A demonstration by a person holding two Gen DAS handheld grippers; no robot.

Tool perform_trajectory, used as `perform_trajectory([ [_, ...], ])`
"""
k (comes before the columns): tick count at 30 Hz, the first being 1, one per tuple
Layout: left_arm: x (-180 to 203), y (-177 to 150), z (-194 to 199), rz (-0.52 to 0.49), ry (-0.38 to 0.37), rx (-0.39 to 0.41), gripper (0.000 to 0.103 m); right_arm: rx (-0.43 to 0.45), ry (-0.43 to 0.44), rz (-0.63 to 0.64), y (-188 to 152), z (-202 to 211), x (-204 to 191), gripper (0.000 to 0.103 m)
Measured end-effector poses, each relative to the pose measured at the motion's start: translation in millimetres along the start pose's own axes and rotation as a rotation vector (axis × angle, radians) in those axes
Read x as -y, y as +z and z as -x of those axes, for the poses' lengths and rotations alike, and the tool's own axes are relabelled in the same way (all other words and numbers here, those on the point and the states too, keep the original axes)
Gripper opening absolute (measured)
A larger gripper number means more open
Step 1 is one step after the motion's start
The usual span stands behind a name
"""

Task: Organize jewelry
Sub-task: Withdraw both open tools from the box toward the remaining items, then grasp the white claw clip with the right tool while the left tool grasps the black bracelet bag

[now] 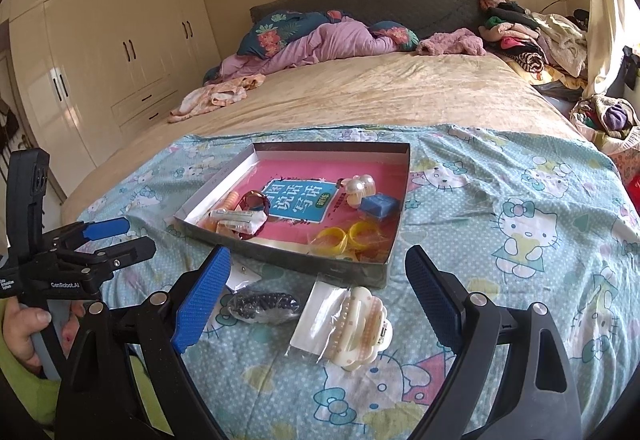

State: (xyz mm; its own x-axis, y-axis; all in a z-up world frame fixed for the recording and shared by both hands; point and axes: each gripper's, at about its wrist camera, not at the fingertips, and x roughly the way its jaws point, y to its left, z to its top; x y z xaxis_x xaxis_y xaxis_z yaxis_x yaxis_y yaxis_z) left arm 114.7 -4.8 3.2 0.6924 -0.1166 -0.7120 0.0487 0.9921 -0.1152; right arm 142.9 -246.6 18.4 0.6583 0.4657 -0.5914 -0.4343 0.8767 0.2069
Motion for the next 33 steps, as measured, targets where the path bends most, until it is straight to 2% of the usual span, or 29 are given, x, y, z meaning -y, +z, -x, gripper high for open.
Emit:
perform_trajectory([
  [12, 20.1, -29.6, -24.7, -0.053, -0.057, -0.097, 0.093, -0.065, -0.015, -0.013, -25.6, -4.0, 10.7, 0.088],
  [18, 33.0, -39.9, -34.9, -0.073, -0.119, -0.124, 0.093, -0.105, -0.019, -0.023, -38.5, -11.8, 17.4, 0.088],
  [29, 39.5, -42.3, -49.9, -0.071, -0.134, -0.137, 0.093, -0.17, -0.001, -0.055, -56.3, -32.8, 27.8, 0.088],
  [33, 41.3, -40.6, -56.0, -0.075, -0.135, -0.139, 0.092, -0.198, 0.005, -0.058, -62.0, -41.8, 31.9, 0.077],
])
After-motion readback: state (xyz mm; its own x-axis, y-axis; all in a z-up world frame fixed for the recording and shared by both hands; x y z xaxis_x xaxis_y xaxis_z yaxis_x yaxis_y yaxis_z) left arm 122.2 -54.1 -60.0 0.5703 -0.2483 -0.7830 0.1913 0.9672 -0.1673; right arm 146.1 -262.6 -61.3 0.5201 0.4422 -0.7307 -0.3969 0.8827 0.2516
